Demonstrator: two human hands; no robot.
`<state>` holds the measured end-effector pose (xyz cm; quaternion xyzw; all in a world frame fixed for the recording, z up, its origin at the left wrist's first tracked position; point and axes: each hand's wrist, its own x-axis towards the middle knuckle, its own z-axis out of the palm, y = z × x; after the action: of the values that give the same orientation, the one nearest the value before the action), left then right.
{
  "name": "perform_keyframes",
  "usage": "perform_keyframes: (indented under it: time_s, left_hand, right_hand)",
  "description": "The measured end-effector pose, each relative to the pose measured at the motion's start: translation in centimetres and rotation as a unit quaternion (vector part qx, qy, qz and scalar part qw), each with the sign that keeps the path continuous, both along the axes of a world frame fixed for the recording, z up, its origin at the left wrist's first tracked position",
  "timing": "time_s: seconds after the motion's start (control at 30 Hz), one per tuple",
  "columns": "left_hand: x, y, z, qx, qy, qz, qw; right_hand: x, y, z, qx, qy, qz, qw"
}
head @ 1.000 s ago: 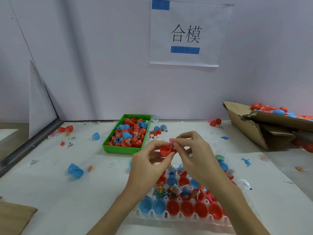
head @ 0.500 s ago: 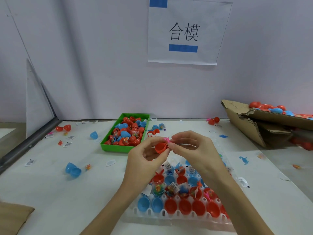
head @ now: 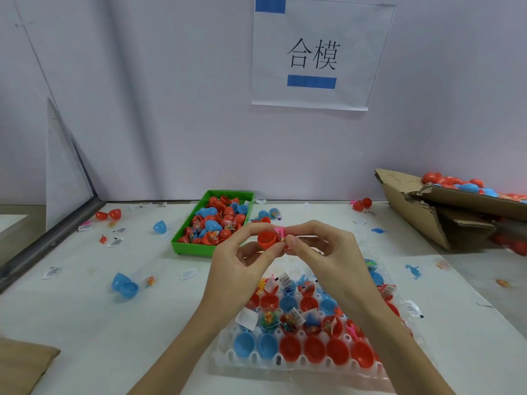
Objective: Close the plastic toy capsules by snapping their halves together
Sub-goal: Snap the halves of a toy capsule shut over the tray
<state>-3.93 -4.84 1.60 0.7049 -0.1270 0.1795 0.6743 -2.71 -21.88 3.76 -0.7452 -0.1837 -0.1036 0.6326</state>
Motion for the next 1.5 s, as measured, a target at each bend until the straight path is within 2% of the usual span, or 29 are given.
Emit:
perform_keyframes:
  time_s: [0.23,0.4,0.67,0.8,0.97,1.07,1.3,1.5]
  left_hand:
    - [0.0,-0.7,-0.3,-0.043,-0.003,-0.011,0.999]
    - [-0.2,-0.5,-0.4,0.034,-0.043,0.049,0.997]
    - [-0.5,-0.5,0.1,0.148,-0.101,0.128,0.976]
    - [-0.6,-0.2,0.5,0.137,-0.071,0.112,0.982]
    - [-0.4,0.4,1.1,0.162,-0.069,0.093,0.980]
    - [-0.4,0.5,1.0,0.139,-0.068,0.090,0.984]
    - [-0.2,0.9,0.4,0.269,-0.190,0.096,0.939]
    - [-0.1,0.7,0.5,0.191,-0.150,0.099,0.965]
  right_hand:
    - [0.0,0.5,-0.5,0.024,0.005,-0.016,1.000]
    - [-0.2,1.2,-0.9,0.057,0.029,0.029,0.997]
    - [-0.4,1.1,-0.7,0.074,0.007,0.008,0.997]
    - [-0.2,1.1,-0.7,0.064,0.013,-0.007,0.998]
    - [-0.1,0.7,-0.7,-0.010,-0.014,-0.047,0.999]
    - [-0.1,0.7,-0.6,-0.067,-0.042,-0.081,0.994]
    - [-0.4,0.8,-0.9,-0.118,-0.095,-0.117,0.981]
    - [-0.4,0.9,-0.8,-0.197,-0.176,-0.102,0.959]
